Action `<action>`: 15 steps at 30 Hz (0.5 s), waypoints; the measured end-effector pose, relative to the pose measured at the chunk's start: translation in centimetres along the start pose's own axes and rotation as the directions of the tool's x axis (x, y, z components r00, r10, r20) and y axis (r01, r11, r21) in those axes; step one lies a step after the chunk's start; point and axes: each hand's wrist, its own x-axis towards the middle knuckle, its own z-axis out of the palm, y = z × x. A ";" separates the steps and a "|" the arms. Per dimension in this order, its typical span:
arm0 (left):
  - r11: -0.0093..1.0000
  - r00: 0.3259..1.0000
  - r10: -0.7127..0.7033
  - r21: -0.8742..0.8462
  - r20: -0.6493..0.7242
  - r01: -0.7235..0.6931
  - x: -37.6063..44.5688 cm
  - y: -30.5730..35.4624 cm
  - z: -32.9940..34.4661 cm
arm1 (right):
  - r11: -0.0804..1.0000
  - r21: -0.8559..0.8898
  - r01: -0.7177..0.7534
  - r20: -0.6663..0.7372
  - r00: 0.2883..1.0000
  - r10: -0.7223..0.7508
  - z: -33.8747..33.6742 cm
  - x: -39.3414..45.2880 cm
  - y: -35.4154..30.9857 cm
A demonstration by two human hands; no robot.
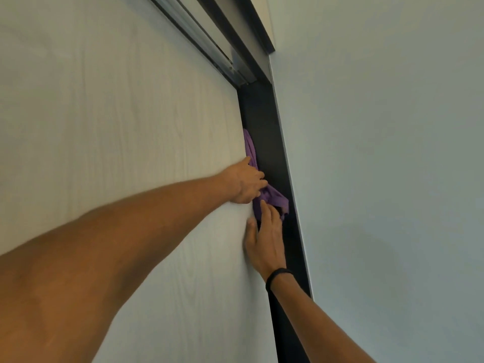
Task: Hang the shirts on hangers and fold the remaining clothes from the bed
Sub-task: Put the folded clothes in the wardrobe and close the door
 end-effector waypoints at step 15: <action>0.995 0.962 -0.104 0.019 0.253 0.102 0.6 0.4 -1.0 | 0.859 0.399 -0.319 0.208 0.944 0.255 2.3 -0.5 -2.2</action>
